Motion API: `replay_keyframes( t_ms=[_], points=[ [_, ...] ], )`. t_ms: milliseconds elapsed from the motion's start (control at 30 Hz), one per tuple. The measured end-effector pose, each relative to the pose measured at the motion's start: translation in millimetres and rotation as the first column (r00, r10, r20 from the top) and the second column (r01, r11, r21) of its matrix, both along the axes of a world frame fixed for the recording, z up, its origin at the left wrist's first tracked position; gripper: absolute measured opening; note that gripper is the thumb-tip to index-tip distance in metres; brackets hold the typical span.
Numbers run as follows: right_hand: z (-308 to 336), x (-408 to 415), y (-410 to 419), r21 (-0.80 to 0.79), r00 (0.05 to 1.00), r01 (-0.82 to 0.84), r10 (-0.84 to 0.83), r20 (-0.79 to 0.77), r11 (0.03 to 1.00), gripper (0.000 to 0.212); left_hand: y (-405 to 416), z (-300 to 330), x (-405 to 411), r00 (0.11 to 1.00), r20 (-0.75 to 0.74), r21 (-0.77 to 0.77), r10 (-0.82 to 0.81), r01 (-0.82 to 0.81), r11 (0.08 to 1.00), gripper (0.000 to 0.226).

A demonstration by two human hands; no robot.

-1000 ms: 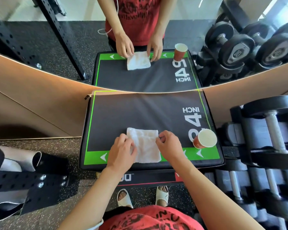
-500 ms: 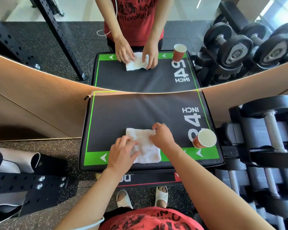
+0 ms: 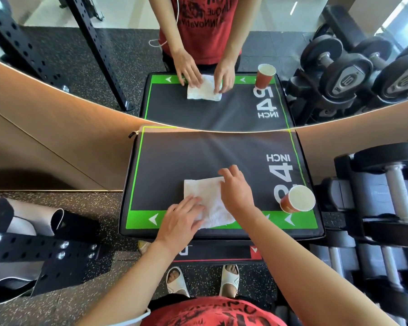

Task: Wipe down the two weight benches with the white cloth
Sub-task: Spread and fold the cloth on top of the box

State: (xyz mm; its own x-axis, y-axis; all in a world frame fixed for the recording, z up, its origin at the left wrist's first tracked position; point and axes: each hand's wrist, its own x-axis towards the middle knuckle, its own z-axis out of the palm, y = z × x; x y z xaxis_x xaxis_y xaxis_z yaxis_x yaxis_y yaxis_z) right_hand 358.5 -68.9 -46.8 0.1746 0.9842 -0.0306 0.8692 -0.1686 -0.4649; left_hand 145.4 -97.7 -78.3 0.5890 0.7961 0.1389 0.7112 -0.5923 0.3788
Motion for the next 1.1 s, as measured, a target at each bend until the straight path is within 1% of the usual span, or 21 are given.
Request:
replay_keyframes(
  t_ms=[67,100,167,233,300,367,467,567,633,667,733,800,867,1100],
  points=[
    [-1.6,-3.1,-14.9,0.053,0.989,-0.144,0.144,-0.007,0.988,0.023,0.9,-0.4,-1.1,1.000,-0.014,-0.001,0.008,-0.008,1.000,0.043],
    [-4.6,-2.9,-23.9,0.042,0.978,-0.208,0.209,-0.011,0.977,0.025,0.7,-1.0,-1.7,0.999,-0.032,-0.005,0.007,-0.007,1.000,0.046],
    [-12.1,1.0,-40.1,-0.014,0.966,-0.259,0.259,-0.027,0.966,0.032,0.0,-1.6,-2.4,0.996,-0.086,-0.007,0.019,-0.020,1.000,0.043],
    [-18.4,6.3,-52.1,-0.054,0.966,-0.257,0.256,-0.020,0.965,0.038,0.5,-1.3,-2.1,0.989,-0.129,0.014,0.065,-0.064,0.998,0.038],
    [-22.0,9.7,-63.1,-0.072,0.963,-0.261,0.265,0.049,0.963,0.042,1.8,0.1,-2.4,0.980,-0.161,0.030,0.118,-0.114,0.993,0.035],
    [-24.7,14.2,-73.5,-0.067,0.962,-0.246,0.252,0.101,0.967,0.041,3.7,1.8,-3.7,0.970,-0.189,0.051,0.153,-0.146,0.988,0.030],
    [-26.1,20.3,-81.8,-0.048,0.962,-0.236,0.240,0.131,0.971,0.039,4.4,4.9,0.9,0.960,-0.219,0.053,0.178,-0.170,0.984,0.029],
    [-24.2,18.2,-76.3,-0.031,0.952,-0.268,0.269,0.148,0.963,0.041,3.3,8.8,10.3,0.969,-0.222,-0.016,0.108,-0.114,0.993,0.036],
    [-23.1,14.1,-73.8,-0.016,0.942,-0.309,0.309,0.130,0.951,0.045,-1.7,7.7,13.1,0.969,-0.247,-0.092,0.016,-0.040,0.995,0.049],
    [-23.5,13.6,-72.5,-0.007,0.933,-0.340,0.338,0.124,0.940,0.048,-4.8,5.4,13.2,0.966,-0.260,-0.127,-0.005,-0.029,0.991,0.054],
    [-25.1,15.3,-68.7,-0.029,0.915,-0.387,0.388,0.107,0.922,0.052,-9.0,1.3,10.1,0.968,-0.250,-0.154,0.014,-0.055,0.987,0.060],
    [-28.4,18.4,-64.7,-0.090,0.910,-0.398,0.406,0.089,0.913,0.056,-9.0,-1.6,6.2,0.973,-0.228,-0.149,0.034,-0.070,0.986,0.062],
    [-31.9,20.0,-60.0,-0.134,0.905,-0.399,0.413,0.098,0.907,0.059,-5.9,-5.6,3.0,0.970,-0.239,-0.147,0.031,-0.068,0.987,0.063],
    [-38.1,-2.7,-25.5,-0.098,0.912,-0.400,0.406,0.053,0.911,0.059,30.2,-12.1,-24.0,0.981,-0.191,-0.205,0.011,-0.051,0.977,0.063]
  ],
)
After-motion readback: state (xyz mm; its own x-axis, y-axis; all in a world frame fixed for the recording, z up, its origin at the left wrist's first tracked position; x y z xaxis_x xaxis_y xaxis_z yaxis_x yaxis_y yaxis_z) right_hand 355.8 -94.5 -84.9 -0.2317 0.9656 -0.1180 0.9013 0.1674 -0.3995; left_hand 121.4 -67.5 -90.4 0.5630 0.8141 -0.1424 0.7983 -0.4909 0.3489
